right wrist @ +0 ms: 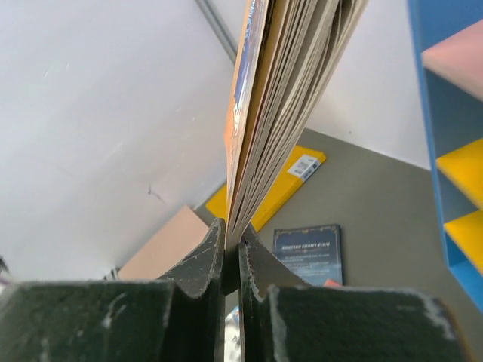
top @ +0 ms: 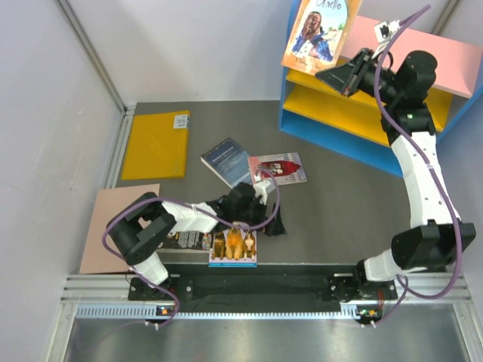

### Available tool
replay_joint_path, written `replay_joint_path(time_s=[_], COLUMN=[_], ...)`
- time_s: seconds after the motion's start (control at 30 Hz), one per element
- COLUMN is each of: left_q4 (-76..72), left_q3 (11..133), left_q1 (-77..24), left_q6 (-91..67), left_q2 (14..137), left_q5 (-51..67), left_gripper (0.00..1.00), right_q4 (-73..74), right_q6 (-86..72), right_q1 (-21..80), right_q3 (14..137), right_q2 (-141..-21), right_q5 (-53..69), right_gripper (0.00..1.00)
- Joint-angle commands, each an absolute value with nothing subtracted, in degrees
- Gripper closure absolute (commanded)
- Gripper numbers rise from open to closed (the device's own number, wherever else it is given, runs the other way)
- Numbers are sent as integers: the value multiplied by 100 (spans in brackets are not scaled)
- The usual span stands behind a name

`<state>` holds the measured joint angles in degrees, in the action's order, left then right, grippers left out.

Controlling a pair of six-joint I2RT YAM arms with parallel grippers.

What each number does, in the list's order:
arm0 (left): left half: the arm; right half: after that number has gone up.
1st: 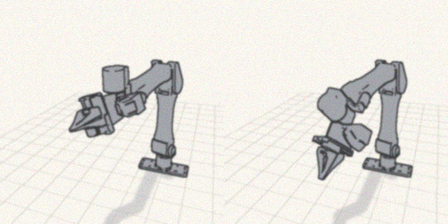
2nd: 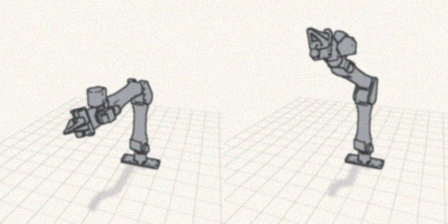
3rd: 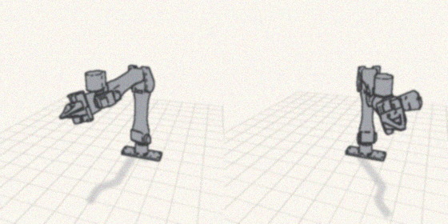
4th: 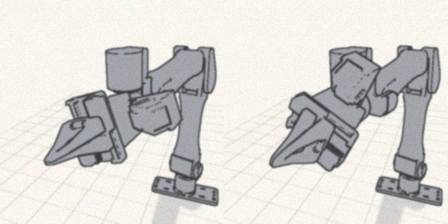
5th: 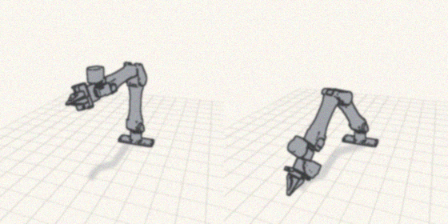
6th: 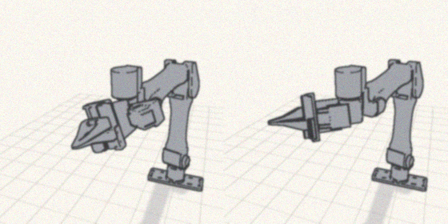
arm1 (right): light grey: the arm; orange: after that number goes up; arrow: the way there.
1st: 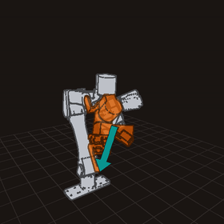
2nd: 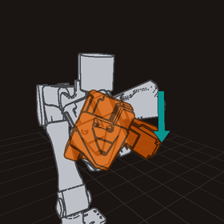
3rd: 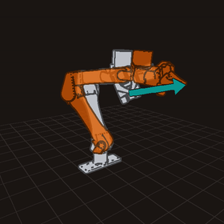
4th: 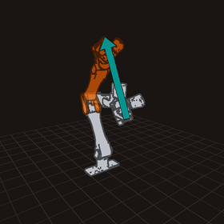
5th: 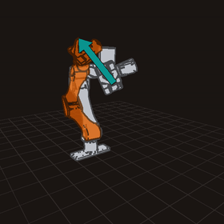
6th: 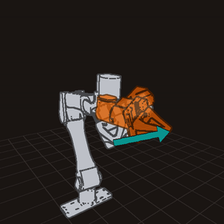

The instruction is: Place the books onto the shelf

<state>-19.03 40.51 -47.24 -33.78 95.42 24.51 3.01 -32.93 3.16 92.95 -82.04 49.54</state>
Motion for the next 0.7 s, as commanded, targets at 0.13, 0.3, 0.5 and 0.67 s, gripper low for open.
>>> replay_joint_path(time_s=[0.13,0.3,0.5,0.67], left_q4=[-1468,-1345,-1266,-1204], left_q3=[4412,4570,4667,4711], left_q1=[-5669,-5809,-5871,-5889], left_q6=[-2760,-2690,-2663,-2663], left_q2=[9554,9685,9782,9835], left_q5=[1029,905,844,809], left_gripper=[1,1,1,1], right_q4=[-859,-1679,-714,-519], right_q6=[-4954,-6345,-6451,-6908], right_q1=[44,-229,-229,-237], right_q3=[10520,11097,12628,13140], right_q2=[-9263,-9895,-10739,-11214], right_q5=[4939,4922,4650,4833], right_gripper=[100,100,100,100])
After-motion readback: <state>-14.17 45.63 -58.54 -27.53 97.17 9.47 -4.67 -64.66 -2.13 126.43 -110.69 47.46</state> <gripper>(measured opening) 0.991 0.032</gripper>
